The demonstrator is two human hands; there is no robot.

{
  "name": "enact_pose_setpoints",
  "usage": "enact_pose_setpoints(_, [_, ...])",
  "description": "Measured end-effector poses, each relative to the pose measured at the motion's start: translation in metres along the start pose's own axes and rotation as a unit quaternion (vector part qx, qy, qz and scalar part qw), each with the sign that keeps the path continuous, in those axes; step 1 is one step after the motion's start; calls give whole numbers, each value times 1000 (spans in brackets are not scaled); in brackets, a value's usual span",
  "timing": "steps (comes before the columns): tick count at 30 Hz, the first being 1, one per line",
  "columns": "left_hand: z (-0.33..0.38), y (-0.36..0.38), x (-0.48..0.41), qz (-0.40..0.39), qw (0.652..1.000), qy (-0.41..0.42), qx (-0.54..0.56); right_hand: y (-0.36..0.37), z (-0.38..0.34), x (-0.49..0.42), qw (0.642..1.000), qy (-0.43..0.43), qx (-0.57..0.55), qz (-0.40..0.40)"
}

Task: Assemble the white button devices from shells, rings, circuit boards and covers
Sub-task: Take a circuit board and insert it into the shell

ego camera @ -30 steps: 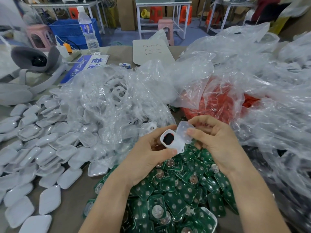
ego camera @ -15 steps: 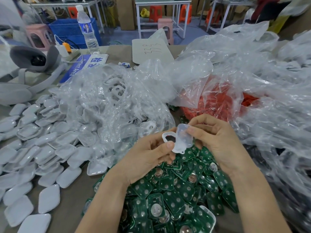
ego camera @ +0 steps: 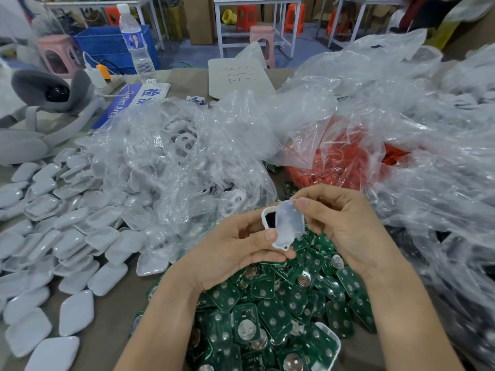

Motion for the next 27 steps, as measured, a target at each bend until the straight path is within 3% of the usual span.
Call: enact_pose_setpoints(27, [-2, -3, -2, -8, 1000, 11, 4, 7, -3, 1, 994, -39, 97, 8])
Point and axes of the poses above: each hand's wrist, its own x-axis away from the middle knuckle, its own y-axis out of the palm, z = x × y, the point moved 6 cm from there along -x, towards the middle knuckle, and after that the axes turned 2 degrees about -y, right-handed, at the moved point
